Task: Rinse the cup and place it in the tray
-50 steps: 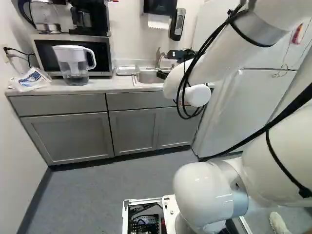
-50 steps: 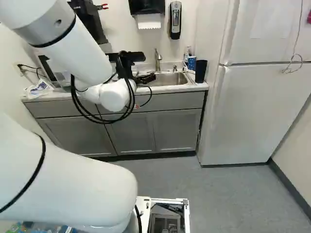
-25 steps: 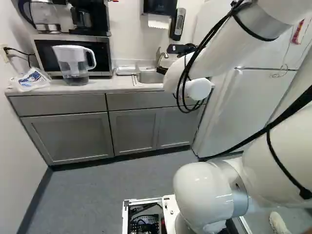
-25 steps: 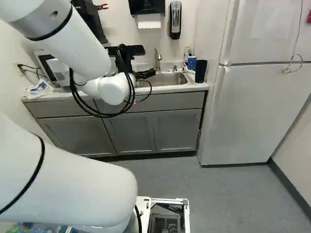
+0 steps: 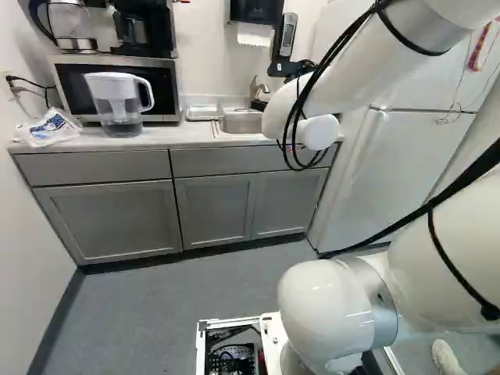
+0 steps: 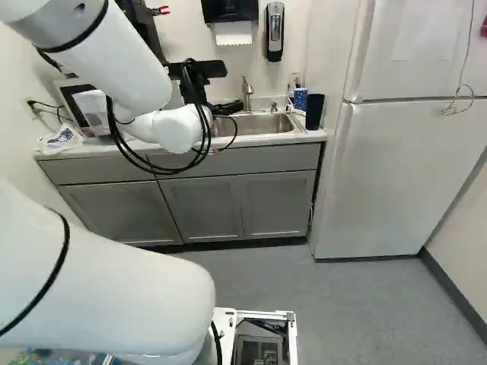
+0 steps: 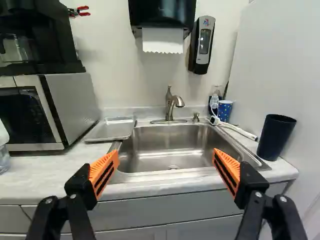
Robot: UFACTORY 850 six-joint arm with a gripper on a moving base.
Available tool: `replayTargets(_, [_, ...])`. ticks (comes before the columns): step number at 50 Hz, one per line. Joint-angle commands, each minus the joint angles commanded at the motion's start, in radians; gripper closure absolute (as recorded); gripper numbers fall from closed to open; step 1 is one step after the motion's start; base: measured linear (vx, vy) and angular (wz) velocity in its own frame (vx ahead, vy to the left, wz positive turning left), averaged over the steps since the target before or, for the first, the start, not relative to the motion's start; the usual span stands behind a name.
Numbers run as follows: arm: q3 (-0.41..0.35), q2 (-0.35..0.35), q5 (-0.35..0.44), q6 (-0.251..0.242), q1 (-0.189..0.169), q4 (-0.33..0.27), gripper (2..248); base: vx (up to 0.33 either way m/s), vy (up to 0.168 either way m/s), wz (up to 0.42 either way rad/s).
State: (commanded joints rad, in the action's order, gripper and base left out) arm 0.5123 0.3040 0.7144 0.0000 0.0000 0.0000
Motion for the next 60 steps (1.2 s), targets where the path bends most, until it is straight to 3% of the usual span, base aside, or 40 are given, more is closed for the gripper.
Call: replayTargets(60, [0.136, -0.010, -0.120, 0.000, 0.000, 0.000, 3, 0.000, 0.000, 0.000])
